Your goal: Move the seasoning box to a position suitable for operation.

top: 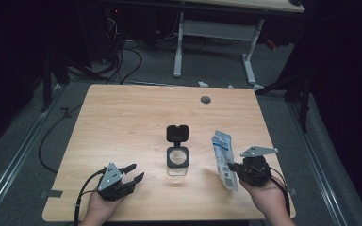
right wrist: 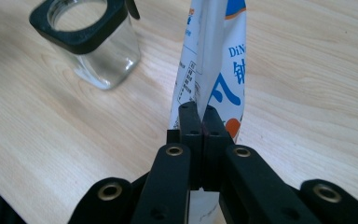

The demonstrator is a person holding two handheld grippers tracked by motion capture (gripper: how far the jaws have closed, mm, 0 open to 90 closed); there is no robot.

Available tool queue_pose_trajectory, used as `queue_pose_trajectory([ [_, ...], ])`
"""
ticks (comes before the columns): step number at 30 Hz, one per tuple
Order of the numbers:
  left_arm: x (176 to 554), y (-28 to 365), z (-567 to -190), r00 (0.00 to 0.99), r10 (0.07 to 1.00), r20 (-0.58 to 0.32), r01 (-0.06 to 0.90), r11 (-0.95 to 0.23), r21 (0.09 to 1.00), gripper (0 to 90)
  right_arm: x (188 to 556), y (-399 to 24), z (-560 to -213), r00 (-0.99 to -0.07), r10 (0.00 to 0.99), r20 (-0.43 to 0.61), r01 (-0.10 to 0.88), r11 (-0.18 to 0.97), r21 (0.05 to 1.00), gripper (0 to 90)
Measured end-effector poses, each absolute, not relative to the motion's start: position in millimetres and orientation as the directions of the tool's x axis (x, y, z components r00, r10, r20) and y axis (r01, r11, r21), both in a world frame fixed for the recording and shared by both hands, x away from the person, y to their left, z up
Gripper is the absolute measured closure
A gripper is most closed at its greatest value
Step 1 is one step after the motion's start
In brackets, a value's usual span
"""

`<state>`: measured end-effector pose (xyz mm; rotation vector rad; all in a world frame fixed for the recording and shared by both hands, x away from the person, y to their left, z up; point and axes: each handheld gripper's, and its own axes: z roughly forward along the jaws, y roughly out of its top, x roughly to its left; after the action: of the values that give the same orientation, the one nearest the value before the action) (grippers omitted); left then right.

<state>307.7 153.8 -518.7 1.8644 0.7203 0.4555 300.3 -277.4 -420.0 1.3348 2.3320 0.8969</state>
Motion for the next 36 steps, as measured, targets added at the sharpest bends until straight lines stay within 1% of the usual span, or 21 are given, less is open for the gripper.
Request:
queue_pose_trajectory([
  [6, 308.4, 150.9, -520.4, 0.753, 0.658, -0.028, 0.279, -0.280, 0.919, 52.6, 307.3, -279.5, -410.8, -0.528, 0.847, 0.057, 0.713, 0.406, 0.572, 90.0],
  [7, 308.4, 150.9, -520.4, 0.753, 0.658, -0.028, 0.279, -0.280, 0.919, 52.5, 307.3, -279.5, -410.8, -0.528, 0.847, 0.057, 0.713, 0.406, 0.572, 90.0],
  [8, 307.8, 149.9, -520.6, 0.755, 0.655, -0.027, 0.278, -0.283, 0.918, 52.4, 311.2, -279.3, -407.6, -0.529, 0.846, 0.064, 0.734, 0.418, 0.535, 90.0],
  [11, 307.4, 149.1, -520.9, 0.757, 0.653, -0.027, 0.277, -0.283, 0.918, 52.4, 314.2, -279.2, -405.9, -0.531, 0.845, 0.067, 0.744, 0.427, 0.513, 90.0],
  [12, 307.2, 148.3, -521.1, 0.759, 0.651, -0.029, 0.278, -0.283, 0.918, 52.4, 318.1, -278.6, -403.3, -0.517, 0.854, 0.062, 0.765, 0.428, 0.481, 90.0],
  [17, 307.5, 145.2, -521.7, 0.767, 0.640, -0.038, 0.278, -0.278, 0.919, 52.4, 325.1, -276.2, -400.2, -0.492, 0.869, 0.054, 0.795, 0.423, 0.435, 90.0],
  [18, 307.5, 143.6, -522.0, 0.774, 0.633, -0.034, 0.274, -0.285, 0.919, 52.2, 329.6, -273.8, -399.1, -0.493, 0.869, 0.040, 0.805, 0.438, 0.400, 90.0],
  [23, 307.1, 142.7, -523.0, 0.781, 0.623, -0.034, 0.273, -0.292, 0.916, 51.8, 338.9, -268.2, -398.8, -0.472, 0.881, 0.026, 0.838, 0.440, 0.321, 90.0],
  [29, 304.4, 141.2, -523.0, 0.792, 0.610, -0.031, 0.264, -0.297, 0.918, 51.8, 346.9, -261.6, -396.7, -0.476, 0.879, 0.007, 0.851, 0.459, 0.255, 90.0],
  [36, 302.8, 139.3, -523.5, 0.801, 0.598, -0.027, 0.258, -0.304, 0.917, 51.8, 353.1, -261.3, -394.4, -0.500, 0.866, 0.023, 0.848, 0.484, 0.214, 90.0],
])
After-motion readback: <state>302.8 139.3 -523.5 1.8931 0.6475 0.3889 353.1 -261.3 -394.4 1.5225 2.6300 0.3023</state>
